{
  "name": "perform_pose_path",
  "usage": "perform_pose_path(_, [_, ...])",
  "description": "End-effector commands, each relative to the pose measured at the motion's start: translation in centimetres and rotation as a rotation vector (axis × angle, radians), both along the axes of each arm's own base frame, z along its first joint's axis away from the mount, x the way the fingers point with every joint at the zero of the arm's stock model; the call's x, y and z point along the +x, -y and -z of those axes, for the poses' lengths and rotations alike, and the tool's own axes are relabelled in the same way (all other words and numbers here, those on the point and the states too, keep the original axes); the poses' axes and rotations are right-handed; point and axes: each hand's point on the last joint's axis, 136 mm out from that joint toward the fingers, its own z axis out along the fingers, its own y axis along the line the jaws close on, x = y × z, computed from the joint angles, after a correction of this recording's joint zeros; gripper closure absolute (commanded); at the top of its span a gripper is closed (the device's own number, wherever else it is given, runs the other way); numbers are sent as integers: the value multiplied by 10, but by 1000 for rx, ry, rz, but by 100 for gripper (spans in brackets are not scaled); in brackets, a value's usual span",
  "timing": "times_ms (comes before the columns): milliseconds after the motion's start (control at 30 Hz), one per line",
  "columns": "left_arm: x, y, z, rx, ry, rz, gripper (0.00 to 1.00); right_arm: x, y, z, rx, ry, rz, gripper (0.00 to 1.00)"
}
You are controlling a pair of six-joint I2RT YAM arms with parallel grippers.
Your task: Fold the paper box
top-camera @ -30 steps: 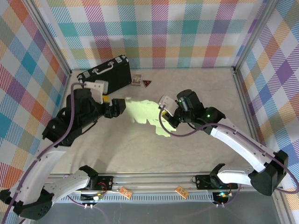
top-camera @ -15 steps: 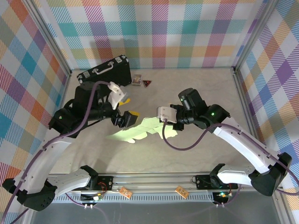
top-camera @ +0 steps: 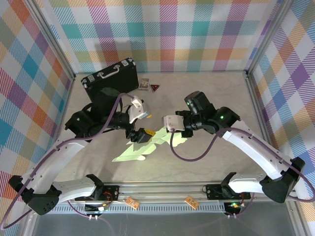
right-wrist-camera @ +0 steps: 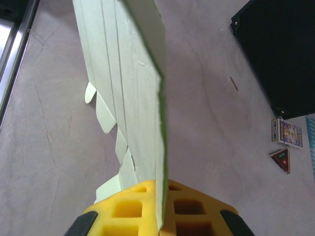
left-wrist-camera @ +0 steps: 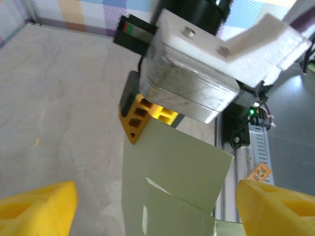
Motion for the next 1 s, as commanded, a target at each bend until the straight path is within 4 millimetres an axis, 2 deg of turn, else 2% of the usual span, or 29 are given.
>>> perform_pose_path(0, [-5, 5, 11, 18, -9, 44, 19, -10, -8, -13, 22, 10, -71, 100])
perform_pose_path(267, [19, 15, 14, 45, 12, -9, 29, -23, -17, -13, 16, 28, -137, 100])
perform_pose_path(433, [24, 21, 17, 26, 12, -3, 38, -33, -21, -14, 32, 20, -175, 100])
perform_pose_path(633, [21, 25, 19, 12, 12, 22, 45, -45, -23, -14, 48, 2, -224, 100])
perform_pose_path(967, [2, 22, 13, -36, 24, 72, 78, -56, -20, -11, 61, -1, -255, 100])
